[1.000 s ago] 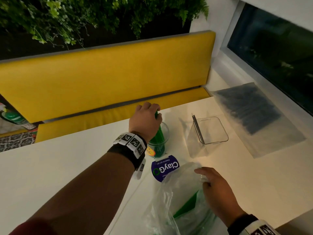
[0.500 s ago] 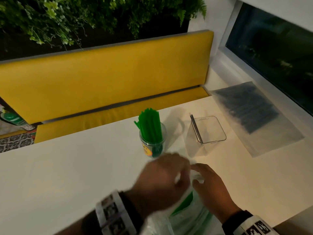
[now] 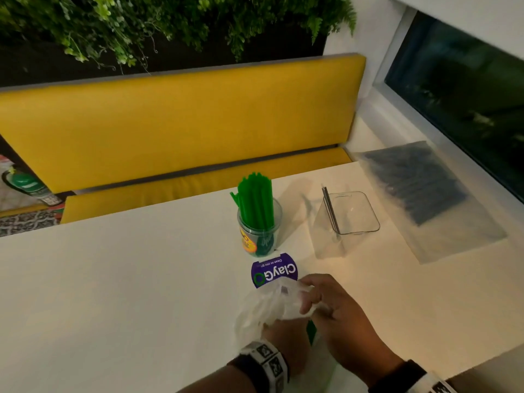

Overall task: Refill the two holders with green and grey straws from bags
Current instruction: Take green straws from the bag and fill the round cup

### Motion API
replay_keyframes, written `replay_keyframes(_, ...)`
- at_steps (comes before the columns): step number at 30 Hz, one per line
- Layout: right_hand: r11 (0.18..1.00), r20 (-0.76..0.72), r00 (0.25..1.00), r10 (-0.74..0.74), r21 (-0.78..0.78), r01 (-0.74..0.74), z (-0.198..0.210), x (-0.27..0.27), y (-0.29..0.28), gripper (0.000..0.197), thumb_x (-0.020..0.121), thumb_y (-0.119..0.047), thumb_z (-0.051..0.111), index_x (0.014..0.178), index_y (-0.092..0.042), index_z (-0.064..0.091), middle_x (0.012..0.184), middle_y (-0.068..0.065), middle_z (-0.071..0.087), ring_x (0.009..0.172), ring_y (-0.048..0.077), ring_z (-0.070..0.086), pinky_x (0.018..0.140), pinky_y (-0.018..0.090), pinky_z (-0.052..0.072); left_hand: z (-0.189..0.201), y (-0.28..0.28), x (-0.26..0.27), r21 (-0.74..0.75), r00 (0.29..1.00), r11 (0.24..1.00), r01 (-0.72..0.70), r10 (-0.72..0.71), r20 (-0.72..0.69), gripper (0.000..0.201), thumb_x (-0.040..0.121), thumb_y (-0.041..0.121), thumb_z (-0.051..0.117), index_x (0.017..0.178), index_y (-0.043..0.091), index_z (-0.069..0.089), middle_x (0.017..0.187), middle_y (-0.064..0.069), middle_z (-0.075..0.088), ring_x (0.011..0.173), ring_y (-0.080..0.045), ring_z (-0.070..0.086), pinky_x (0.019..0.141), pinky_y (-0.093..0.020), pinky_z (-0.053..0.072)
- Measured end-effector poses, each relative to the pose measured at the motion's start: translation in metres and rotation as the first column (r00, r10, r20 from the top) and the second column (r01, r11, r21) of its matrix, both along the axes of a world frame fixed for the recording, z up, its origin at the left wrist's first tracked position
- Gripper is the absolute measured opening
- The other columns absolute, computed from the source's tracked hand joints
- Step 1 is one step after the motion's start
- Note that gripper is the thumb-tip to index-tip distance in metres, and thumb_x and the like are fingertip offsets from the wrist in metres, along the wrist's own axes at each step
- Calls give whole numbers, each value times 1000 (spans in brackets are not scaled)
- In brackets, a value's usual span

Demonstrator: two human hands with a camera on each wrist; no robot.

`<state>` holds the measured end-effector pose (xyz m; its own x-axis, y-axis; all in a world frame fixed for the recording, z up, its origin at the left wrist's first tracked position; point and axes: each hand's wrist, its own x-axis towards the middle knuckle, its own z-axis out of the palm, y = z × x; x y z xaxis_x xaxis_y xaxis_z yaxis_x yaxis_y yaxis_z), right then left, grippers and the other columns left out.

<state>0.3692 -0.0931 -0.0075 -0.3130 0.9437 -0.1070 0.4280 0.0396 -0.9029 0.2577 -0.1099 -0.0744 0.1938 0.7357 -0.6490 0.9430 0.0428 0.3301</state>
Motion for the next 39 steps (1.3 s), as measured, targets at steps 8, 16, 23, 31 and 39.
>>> replay_keyframes(8,996,429,903,-18,83,-20,-15,27,8,44,87,2,52,88,-36,73,118,-26,46,103,-7,53,81,3,37,8,0,-16,-50,948,986,-159,167,269,32,94,51,40,104,27,59,111,-2,69,102,-27,64,89,-33,46)
replay_keyframes(16,996,267,964,-12,89,-12,-2,15,19,36,91,-5,55,113,-28,70,115,-24,56,107,-11,51,94,4,37,52,15,-42,-9,912,999,-49,49,407,5,87,29,63,91,28,66,86,6,66,76,-13,61,78,-26,51)
replay_keyframes(23,997,95,995,-33,76,26,0,10,30,24,85,-9,70,97,-29,74,103,-20,62,99,-12,56,82,1,39,47,19,-48,-31,911,984,-178,177,373,4,85,24,60,85,28,59,85,5,62,76,-14,56,69,-21,45)
replay_keyframes(31,974,296,935,-194,173,148,-27,21,36,43,87,7,57,87,-33,71,96,-10,66,91,6,63,86,24,50,83,7,-60,-14,801,981,-192,165,575,27,84,22,71,110,26,68,94,15,67,85,-3,61,78,-14,48)
replay_keyframes(39,987,394,906,-154,20,159,-31,11,40,32,93,-5,49,99,-26,72,103,-14,59,91,0,54,75,1,33,208,90,-108,41,46,624,-780,-9,999,12,88,4,67,85,16,67,78,-13,68,77,-33,66,77,-53,57)
